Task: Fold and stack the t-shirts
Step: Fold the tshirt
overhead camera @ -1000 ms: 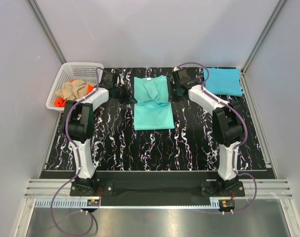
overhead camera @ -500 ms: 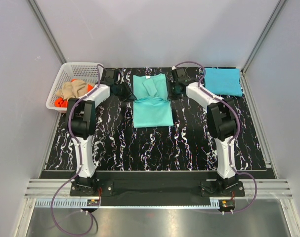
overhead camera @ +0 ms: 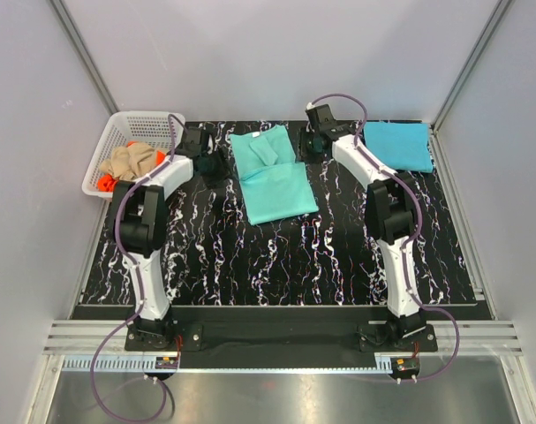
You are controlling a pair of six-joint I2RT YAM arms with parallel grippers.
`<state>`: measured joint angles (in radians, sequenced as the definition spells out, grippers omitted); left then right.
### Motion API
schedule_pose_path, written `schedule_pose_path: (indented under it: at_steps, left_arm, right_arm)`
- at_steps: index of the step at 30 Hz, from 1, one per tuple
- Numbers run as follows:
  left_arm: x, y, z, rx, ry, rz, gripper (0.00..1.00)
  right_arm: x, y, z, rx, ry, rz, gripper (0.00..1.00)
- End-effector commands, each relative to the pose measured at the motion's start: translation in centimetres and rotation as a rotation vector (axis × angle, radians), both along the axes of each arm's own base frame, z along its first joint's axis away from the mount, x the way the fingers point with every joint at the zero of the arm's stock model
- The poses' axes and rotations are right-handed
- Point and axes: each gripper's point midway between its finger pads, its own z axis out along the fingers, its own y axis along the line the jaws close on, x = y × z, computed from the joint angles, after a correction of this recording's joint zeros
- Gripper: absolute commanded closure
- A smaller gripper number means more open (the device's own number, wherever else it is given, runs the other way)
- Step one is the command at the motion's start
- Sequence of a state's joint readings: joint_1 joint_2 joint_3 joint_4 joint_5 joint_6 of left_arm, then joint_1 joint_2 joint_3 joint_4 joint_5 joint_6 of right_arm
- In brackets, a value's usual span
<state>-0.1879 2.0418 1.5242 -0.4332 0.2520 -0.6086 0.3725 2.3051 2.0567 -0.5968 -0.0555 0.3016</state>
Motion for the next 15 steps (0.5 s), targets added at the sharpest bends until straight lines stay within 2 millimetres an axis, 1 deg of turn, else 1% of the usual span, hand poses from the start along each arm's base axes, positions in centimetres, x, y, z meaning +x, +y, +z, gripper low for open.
schedule_pose_path:
  at_steps: [1, 2, 3, 4, 6, 7, 8, 9, 10, 12, 13, 14, 15]
  left_arm:
    - [0.2, -1.2, 3.8, -0.023, -0.139, -0.048, 0.46]
    - [0.1, -1.6, 4.0, -0.04, -0.152, -0.066, 0.46]
    - [0.1, -2.4, 4.4, -0.073, -0.169, -0.096, 0.47]
    - [-0.2, -2.9, 4.2, -0.084, -0.168, -0.115, 0.48]
    - [-0.5, -4.2, 4.4, -0.12, -0.178, -0.162, 0.49]
    - [-0.6, -4.5, 4.1, -0.121, -0.171, -0.169, 0.5]
    - [-0.5, -4.8, 4.1, -0.126, -0.179, -0.172, 0.5]
    - [-0.4, -5.3, 3.9, -0.135, -0.184, -0.184, 0.5]
    - [-0.3, -5.6, 3.2, -0.15, -0.173, -0.182, 0.51]
    - [0.6, -6.3, 3.3, -0.187, -0.186, -0.199, 0.52]
    - [0.8, -6.6, 2.3, -0.195, -0.169, -0.204, 0.52]
    - [1.1, -6.8, 2.1, -0.206, -0.167, -0.21, 0.52]
    - [1.8, -7.1, 2.5, -0.214, -0.18, -0.215, 0.52]
  right_arm:
    - [-0.9, -1.3, 1.9, -0.008, -0.003, 0.016, 0.56]
    - [-0.9, -1.6, 2.5, -0.011, -0.013, 0.019, 0.54]
    - [-1.2, -2.0, 2.3, -0.021, -0.001, 0.015, 0.54]
    - [-1.4, -2.4, 3.0, -0.026, -0.007, 0.01, 0.54]
    - [-1.9, -2.8, 2.9, -0.03, 0.007, 0.01, 0.58]
    - [-2.2, -2.8, 3.3, -0.026, 0.002, 0.016, 0.59]
    - [-2.4, -2.8, 3.4, -0.024, 0.002, 0.016, 0.6]
    - [-2.8, -2.9, 2.8, -0.018, 0.014, 0.021, 0.6]
    - [-2.9, -2.9, 3.0, -0.011, 0.014, 0.023, 0.61]
    - [-3.3, -2.9, 2.2, 0.002, 0.032, 0.037, 0.6]
    - [-3.4, -3.1, 1.9, 0.002, 0.038, 0.039, 0.6]
    - [-3.5, -3.3, 1.6, 0.003, 0.046, 0.039, 0.6]
    - [-3.8, -3.4, 1.2, 0.01, 0.059, 0.043, 0.59]
